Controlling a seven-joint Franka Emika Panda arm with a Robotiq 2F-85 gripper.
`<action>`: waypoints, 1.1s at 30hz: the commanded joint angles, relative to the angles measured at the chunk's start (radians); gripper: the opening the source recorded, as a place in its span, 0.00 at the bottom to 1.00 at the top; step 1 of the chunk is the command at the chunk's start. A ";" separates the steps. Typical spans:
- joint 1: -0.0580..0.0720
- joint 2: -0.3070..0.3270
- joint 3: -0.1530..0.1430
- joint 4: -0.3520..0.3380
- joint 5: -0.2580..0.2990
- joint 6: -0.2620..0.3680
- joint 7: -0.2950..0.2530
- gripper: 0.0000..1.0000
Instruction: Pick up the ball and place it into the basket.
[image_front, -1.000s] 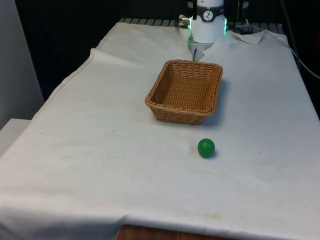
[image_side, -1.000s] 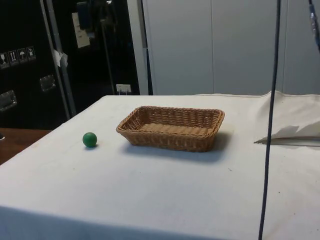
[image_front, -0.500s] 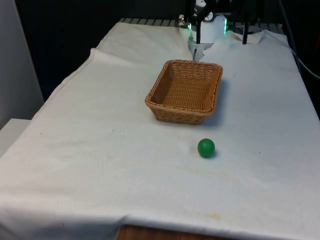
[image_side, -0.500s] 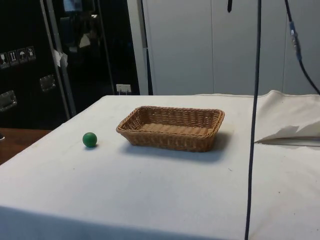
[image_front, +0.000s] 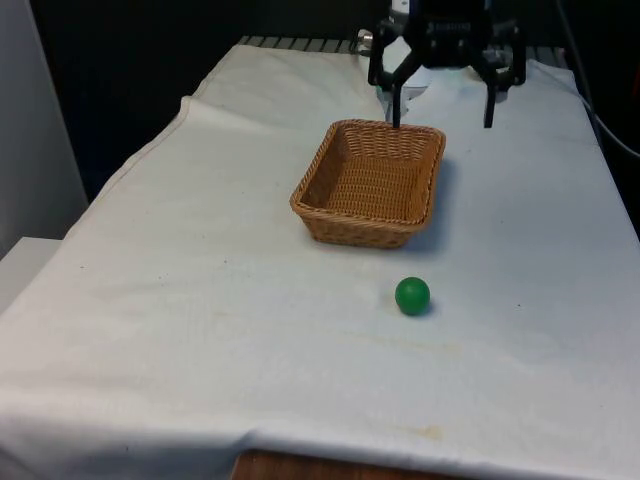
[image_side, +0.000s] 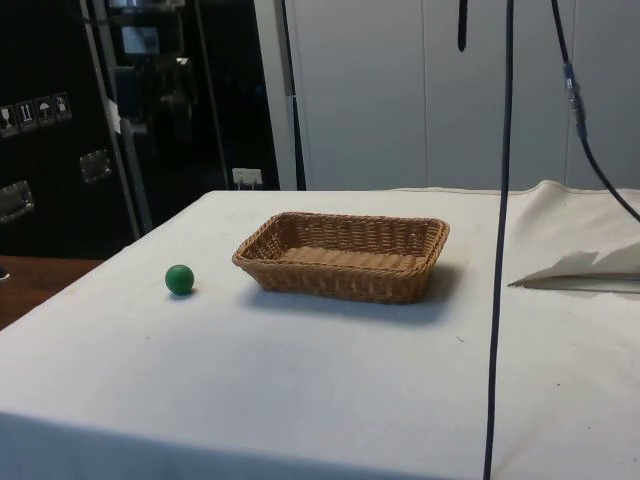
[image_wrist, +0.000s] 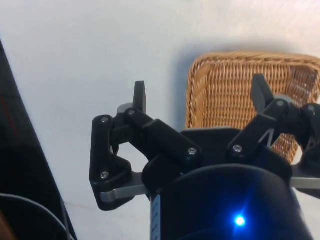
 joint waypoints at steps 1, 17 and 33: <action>-0.003 0.003 0.006 -0.011 0.012 0.028 -0.010 1.00; -0.007 0.061 0.028 -0.080 0.058 0.173 -0.065 1.00; -0.013 0.131 0.040 -0.090 0.148 0.264 -0.132 1.00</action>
